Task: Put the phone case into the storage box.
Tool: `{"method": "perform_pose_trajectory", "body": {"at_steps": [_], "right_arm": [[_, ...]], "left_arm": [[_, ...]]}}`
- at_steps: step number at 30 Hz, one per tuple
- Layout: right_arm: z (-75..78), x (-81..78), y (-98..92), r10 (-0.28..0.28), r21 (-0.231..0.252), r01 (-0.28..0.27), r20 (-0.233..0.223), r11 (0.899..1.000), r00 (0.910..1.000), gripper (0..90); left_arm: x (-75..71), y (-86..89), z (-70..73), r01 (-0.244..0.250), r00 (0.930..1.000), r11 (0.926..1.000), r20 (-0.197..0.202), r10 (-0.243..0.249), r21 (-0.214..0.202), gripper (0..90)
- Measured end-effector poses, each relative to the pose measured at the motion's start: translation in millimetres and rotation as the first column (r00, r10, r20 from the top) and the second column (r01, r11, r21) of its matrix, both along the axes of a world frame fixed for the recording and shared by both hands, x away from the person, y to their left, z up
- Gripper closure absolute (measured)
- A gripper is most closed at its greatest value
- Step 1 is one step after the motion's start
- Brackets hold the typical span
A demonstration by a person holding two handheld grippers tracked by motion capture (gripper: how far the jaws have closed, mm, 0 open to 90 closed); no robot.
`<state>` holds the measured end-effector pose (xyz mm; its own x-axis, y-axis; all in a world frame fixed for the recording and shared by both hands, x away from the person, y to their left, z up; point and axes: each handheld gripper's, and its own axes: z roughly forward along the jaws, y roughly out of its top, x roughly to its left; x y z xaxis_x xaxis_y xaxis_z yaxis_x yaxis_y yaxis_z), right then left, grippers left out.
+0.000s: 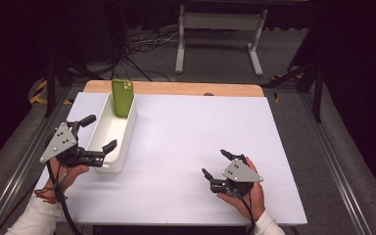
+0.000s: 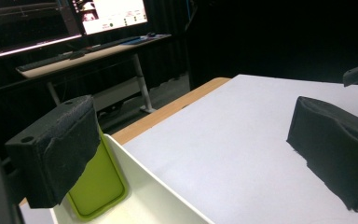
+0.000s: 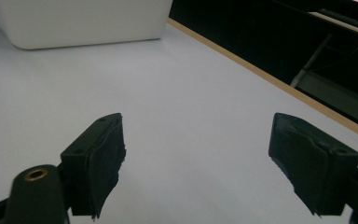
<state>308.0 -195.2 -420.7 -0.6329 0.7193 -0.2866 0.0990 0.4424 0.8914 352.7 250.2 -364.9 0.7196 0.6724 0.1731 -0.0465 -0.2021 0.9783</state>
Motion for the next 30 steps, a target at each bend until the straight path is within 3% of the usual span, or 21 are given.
{"method": "perform_pose_trajectory", "body": {"at_steps": [11, 25, 30], "right_arm": [[2.7, -1.4, -2.2, 0.008, 0.005, -0.008, 0.012, 1.0, 0.9999, 18.5], [4.2, -3.0, -2.6, 0.006, 0.004, -0.006, 0.015, 1.0, 0.9999, 17.5], [5.1, -4.3, -1.4, 0.018, 0.001, -0.018, 0.014, 1.0, 0.9997, 17.5]], "left_arm": [[-15.1, -8.2, -1.7, 0.024, 0.9995, 0.9996, 0.019, -0.024, 0.015, 2.7], [-26.9, -11.9, -7.2, 0.055, 0.9982, 0.9984, 0.025, -0.056, 0.005, 2.5], [-27.1, -14.6, -11.3, 0.073, 0.9973, 0.9973, 0.007, -0.073, 0.007, 2.3]]}}
